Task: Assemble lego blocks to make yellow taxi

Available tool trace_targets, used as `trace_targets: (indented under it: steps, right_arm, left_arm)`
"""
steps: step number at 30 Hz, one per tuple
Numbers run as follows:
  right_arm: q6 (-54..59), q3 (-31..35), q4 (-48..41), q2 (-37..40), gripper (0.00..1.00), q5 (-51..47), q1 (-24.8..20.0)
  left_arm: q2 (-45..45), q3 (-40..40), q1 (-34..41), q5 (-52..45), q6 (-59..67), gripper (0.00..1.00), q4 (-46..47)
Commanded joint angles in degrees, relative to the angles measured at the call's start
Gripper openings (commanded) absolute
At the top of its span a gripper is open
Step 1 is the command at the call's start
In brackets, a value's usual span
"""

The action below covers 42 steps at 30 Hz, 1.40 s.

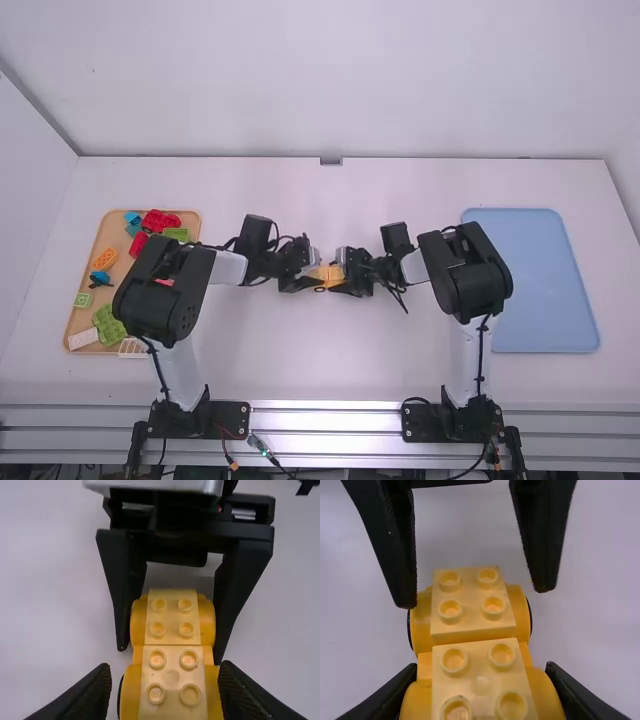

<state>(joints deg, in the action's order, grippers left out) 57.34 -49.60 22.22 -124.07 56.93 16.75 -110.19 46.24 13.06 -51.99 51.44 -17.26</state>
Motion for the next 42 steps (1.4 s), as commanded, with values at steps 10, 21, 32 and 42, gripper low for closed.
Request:
trace_targets:
  steps: [10, 21, 32, 42]
  right_arm:
    - [-0.5, -0.2, -0.4, -1.1, 0.42, -4.3, 0.6]
    - [-0.5, -0.2, -0.3, -1.1, 0.41, -4.3, 0.5]
    - [-0.5, -0.2, 0.0, -1.1, 0.40, -4.3, 0.5]
    - [-0.5, -0.3, 0.0, -1.1, 0.40, -4.4, 0.5]
  left_arm:
    - [1.9, 0.1, -0.5, -3.3, -3.7, 0.02, 1.6]
    - [-2.3, 0.1, 2.4, 3.9, -4.1, 0.02, 0.9]
    - [-9.3, 1.0, 2.4, 9.6, -2.1, 0.02, 2.9]
    - [-4.5, 7.2, 1.0, 7.0, -1.9, 0.02, 12.5]
